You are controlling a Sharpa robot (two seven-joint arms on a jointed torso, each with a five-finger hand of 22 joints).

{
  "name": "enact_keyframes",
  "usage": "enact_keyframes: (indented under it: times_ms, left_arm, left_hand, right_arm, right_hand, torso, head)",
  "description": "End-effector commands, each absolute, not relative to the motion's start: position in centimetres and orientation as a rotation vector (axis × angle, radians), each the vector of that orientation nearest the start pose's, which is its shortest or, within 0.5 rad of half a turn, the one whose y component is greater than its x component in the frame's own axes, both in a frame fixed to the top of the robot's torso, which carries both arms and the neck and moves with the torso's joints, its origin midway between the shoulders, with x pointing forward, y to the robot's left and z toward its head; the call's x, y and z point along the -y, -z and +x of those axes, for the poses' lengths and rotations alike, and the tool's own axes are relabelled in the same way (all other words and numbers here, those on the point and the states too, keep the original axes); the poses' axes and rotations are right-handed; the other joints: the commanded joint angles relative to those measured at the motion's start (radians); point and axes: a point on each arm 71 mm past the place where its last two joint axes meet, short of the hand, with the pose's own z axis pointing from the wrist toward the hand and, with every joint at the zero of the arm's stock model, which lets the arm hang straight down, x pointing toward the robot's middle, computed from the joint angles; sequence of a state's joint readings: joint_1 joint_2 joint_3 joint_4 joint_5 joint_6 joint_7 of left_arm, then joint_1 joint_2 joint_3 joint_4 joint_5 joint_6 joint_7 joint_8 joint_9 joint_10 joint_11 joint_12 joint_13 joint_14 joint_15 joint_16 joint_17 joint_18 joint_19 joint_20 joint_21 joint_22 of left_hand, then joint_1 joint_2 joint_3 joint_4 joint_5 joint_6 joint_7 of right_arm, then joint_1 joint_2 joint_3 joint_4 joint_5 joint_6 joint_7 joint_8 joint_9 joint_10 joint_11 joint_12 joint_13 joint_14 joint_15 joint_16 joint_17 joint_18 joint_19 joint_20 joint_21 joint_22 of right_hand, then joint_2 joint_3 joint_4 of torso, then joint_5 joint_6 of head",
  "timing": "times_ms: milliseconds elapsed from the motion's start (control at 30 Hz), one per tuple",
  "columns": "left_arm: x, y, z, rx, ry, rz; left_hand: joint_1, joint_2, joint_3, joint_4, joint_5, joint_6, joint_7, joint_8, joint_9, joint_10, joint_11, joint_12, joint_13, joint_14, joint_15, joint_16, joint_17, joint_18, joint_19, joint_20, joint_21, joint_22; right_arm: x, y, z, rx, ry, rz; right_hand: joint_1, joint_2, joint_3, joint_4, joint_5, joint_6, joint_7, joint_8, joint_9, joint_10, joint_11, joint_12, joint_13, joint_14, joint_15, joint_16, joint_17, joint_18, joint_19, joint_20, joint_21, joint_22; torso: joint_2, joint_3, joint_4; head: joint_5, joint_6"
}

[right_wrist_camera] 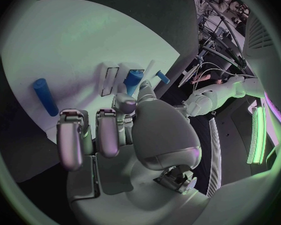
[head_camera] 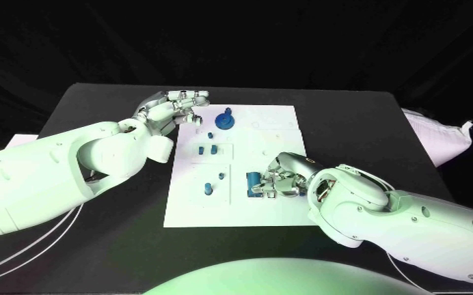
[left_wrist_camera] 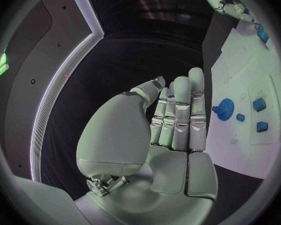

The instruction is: Assemble the parts on the task board

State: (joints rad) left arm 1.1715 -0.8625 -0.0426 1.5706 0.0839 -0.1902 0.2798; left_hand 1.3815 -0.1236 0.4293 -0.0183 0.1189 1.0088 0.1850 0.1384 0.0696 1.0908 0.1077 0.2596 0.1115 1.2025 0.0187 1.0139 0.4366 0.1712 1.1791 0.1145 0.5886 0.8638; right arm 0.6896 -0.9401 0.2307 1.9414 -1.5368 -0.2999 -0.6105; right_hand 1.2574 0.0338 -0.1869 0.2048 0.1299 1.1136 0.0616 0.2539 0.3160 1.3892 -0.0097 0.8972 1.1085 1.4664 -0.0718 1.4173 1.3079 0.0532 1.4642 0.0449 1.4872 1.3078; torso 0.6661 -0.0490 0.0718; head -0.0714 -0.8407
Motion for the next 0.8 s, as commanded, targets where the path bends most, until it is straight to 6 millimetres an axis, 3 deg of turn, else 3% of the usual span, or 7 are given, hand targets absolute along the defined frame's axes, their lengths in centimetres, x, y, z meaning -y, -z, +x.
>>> enact_keyframes:
  times_ms: [33, 233, 533, 600, 700, 800]
  left_arm:
    - [-19.5, 19.7, 47.1, -1.601, 1.663, -1.254]
    - [-19.5, 19.7, 47.1, -1.602, 1.662, -1.254]
    - [-19.7, 19.7, 47.1, -1.601, 1.659, -1.256]
    - [-19.7, 19.7, 47.1, -1.601, 1.658, -1.256]
    - [-19.8, 19.7, 47.1, -1.601, 1.658, -1.257]
    - [-19.8, 19.7, 47.1, -1.602, 1.657, -1.257]
  left_hand:
    - [0.001, 0.007, -0.007, -0.001, 0.004, -0.005, 0.001, 0.005, -0.001, -0.009, 0.001, 0.004, 0.002, -0.005, 0.002, 0.006, -0.001, 0.011, -0.002, 0.005, -0.006, -0.001]
    - [0.001, 0.007, -0.007, -0.001, 0.004, -0.005, 0.001, 0.005, -0.001, -0.009, 0.001, 0.004, 0.002, -0.005, 0.002, 0.006, -0.001, 0.011, -0.002, 0.005, -0.006, -0.001]
    - [0.001, 0.007, -0.007, -0.001, 0.004, -0.005, 0.001, 0.005, -0.001, -0.009, 0.001, 0.004, 0.002, -0.005, 0.002, 0.006, -0.001, 0.011, -0.002, 0.005, -0.006, -0.001]
    - [0.001, 0.007, -0.007, -0.001, 0.004, -0.005, 0.001, 0.005, -0.001, -0.009, 0.001, 0.004, 0.002, -0.005, 0.002, 0.006, -0.001, 0.011, -0.002, 0.005, -0.006, -0.001]
    - [0.001, 0.007, -0.007, -0.001, 0.004, -0.005, 0.001, 0.005, -0.001, -0.009, 0.001, 0.004, 0.002, -0.005, 0.002, 0.006, -0.001, 0.011, -0.002, 0.005, -0.006, -0.001]
    - [0.001, 0.007, -0.007, -0.001, 0.004, -0.005, 0.001, 0.005, -0.001, -0.009, 0.001, 0.004, 0.002, -0.005, 0.002, 0.006, -0.001, 0.011, -0.002, 0.005, -0.006, -0.001]
  right_arm:
    - [16.3, 25.9, 34.8, -1.978, -0.56, 0.172]
    - [16.2, 26.0, 35.0, -1.972, -0.546, 0.142]
    - [17.3, 24.9, 34.5, -1.909, -0.591, 0.256]
    - [17.9, 24.5, 34.4, -1.907, -0.596, 0.288]
    - [19.2, 23.9, 34.5, -1.908, -0.584, 0.326]
    - [20.8, 23.4, 34.8, -1.909, -0.544, 0.339]
  right_hand:
    - [0.066, 0.015, 0.025, -0.035, -0.02, -0.001, -0.004, 0.004, 0.004, 0.005, -0.008, -0.004, 0.002, 0.063, -0.009, 0.003, 0.031, -0.016, 0.007, -0.01, -0.002, 0.123]
    - [0.154, 0.022, 0.064, -0.093, -0.063, 0.002, -0.008, 0.004, 0.008, 0.006, -0.013, -0.009, 0.003, 0.064, -0.012, 0.004, 0.034, -0.016, 0.009, -0.014, -0.001, 0.125]
    - [0.091, -0.008, 0.043, -0.057, -0.044, -0.01, 0.004, -0.008, 0.007, 0.003, -0.003, -0.034, -0.009, 0.06, -0.005, -0.006, 0.02, -0.016, 0.008, -0.01, -0.002, 0.124]
    - [0.071, -0.014, 0.038, -0.041, -0.021, -0.014, 0.006, -0.013, 0.006, 0.002, -0.001, -0.038, -0.011, 0.06, -0.003, -0.008, 0.018, -0.016, 0.008, -0.008, -0.002, 0.124]
    - [0.059, -0.02, 0.032, -0.024, 0.047, -0.023, 0.01, -0.024, 0.003, 0.002, 0.002, -0.042, -0.01, 0.06, -0.001, -0.01, 0.016, -0.016, 0.008, -0.005, -0.003, 0.124]
    - [0.107, -0.006, 0.054, -0.044, 0.075, -0.043, 0.014, -0.043, -0.005, -0.002, 0.004, -0.049, -0.011, 0.059, 0.0, -0.012, 0.014, -0.016, 0.007, -0.004, -0.003, 0.124]
  torso:
    - [0.0, -0.0011, 0.0014]
    - [0.0, -0.0002, 0.0003]
    - [-0.001, 0.0006, -0.002]
    - [-0.001, 0.0004, -0.0024]
    - [-0.001, -0.0001, -0.002]
    - [-0.001, -0.0008, -0.0037]
  head:
    - [-0.001, -0.003]
    - [0.0, -0.004]
    - [-0.006, -0.003]
    - [-0.01, -0.003]
    - [-0.015, -0.003]
    - [-0.019, -0.001]
